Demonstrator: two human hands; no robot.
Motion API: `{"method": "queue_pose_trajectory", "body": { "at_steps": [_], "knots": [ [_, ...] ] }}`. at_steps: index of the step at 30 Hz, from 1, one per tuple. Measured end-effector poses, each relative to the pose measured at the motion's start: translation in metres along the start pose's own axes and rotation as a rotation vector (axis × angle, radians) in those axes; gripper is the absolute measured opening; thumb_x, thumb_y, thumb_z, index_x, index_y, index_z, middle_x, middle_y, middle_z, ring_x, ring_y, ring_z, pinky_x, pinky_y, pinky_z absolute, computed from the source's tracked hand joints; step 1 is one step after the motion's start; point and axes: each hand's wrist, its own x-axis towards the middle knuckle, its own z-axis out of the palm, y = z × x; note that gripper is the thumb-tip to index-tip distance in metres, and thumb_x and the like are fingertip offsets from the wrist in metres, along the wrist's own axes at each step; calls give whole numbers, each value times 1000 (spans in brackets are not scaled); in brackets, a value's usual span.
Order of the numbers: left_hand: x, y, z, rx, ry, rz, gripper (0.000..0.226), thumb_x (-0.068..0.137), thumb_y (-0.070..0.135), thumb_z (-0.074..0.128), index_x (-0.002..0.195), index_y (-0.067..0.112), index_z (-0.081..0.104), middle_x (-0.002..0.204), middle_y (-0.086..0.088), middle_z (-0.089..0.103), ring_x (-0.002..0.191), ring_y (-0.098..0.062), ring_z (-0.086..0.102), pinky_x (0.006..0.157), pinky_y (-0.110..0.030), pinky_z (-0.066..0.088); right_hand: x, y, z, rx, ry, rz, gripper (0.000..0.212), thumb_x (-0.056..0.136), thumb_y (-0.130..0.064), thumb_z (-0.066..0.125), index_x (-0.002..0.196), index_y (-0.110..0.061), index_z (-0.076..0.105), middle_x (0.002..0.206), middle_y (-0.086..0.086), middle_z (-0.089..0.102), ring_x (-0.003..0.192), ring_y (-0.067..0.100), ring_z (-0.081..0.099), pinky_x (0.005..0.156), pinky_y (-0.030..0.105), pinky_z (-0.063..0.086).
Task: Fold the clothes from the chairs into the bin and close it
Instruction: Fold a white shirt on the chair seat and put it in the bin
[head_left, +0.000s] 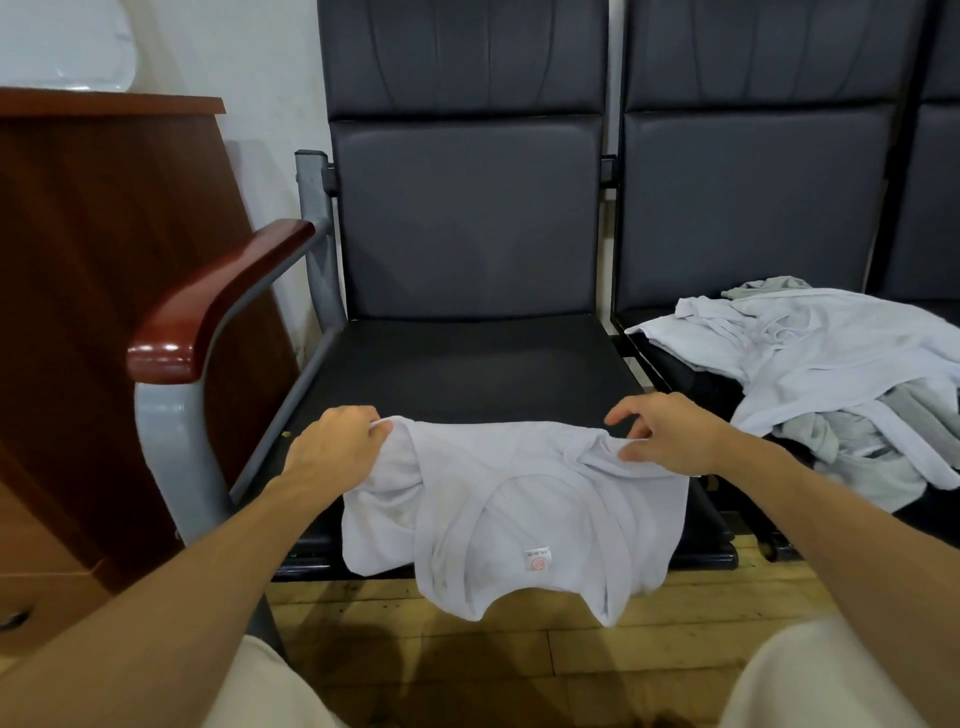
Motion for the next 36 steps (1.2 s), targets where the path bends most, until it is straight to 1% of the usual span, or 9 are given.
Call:
{"method": "queue_pose_trajectory", "body": {
  "at_steps": [3, 8, 11, 17, 21, 26, 29, 32, 36],
  "knots": [
    [-3, 9, -2, 15, 35, 24, 30, 103, 31, 39, 122, 15, 55, 116, -5, 58, 97, -18, 55, 88, -32, 42, 1, 2, 5, 36, -2, -3, 24, 89, -16, 67, 104, -26, 53, 81, -3, 67, 82, 13, 63, 78, 23, 47],
    [-9, 30, 0, 14, 58, 121, 33, 98, 23, 49, 131, 23, 50, 129, -2, 50, 116, -19, 51, 104, -36, 34, 1, 4, 7, 0, 88, -64, 27, 91, -9, 62, 75, -29, 55, 79, -2, 66, 75, 14, 60, 72, 19, 46],
    [-10, 42, 2, 30, 94, 187, 34, 97, 20, 51, 131, 25, 52, 129, -1, 48, 120, -19, 46, 106, -35, 29, 0, 3, 6, -65, 82, -71, 22, 93, -12, 60, 80, -27, 68, 84, -11, 64, 76, 2, 56, 81, 18, 47],
    [-25, 95, 4, -127, 120, 514, 24, 99, 20, 45, 110, 26, 66, 105, 7, 52, 100, -13, 53, 96, -30, 40, -1, 9, 7, -84, 19, 36, 23, 86, -32, 69, 105, -19, 72, 110, -6, 65, 104, 11, 58, 96, 27, 46],
    [-34, 137, 13, -137, 46, 628, 27, 102, 25, 42, 115, 22, 66, 113, 3, 57, 101, -14, 55, 97, -32, 42, 0, 7, 11, -148, 3, 43, 18, 83, -29, 73, 99, -19, 70, 103, -6, 61, 101, 13, 56, 89, 26, 47],
    [-33, 170, 42, -139, -112, 590, 33, 102, 31, 40, 130, 21, 55, 123, -2, 51, 110, -20, 52, 98, -37, 42, 0, 7, 11, -172, 32, 60, 18, 85, -26, 70, 102, -18, 71, 111, 2, 65, 104, 19, 59, 92, 31, 49],
    [-23, 184, 55, -155, -119, 500, 37, 102, 35, 40, 135, 19, 48, 129, -3, 49, 116, -21, 49, 100, -37, 41, -4, 15, 8, -183, 50, 66, 28, 83, -27, 72, 110, -18, 67, 115, 1, 61, 105, 18, 56, 90, 26, 44],
    [-13, 192, 59, -156, -123, 394, 33, 101, 34, 44, 123, 14, 58, 122, -6, 53, 113, -23, 51, 97, -37, 41, -11, 21, 5, -189, 50, 51, 32, 83, -27, 73, 113, -16, 67, 106, -1, 57, 98, 15, 53, 81, 22, 39],
    [-6, 198, 66, -279, -190, 300, 20, 97, 24, 51, 106, 15, 66, 108, -7, 66, 100, -25, 60, 92, -40, 48, -15, 30, 4, -107, 73, -52, 18, 83, -19, 72, 100, -18, 70, 84, -14, 52, 74, 2, 46, 63, 12, 34]
  ]
}}
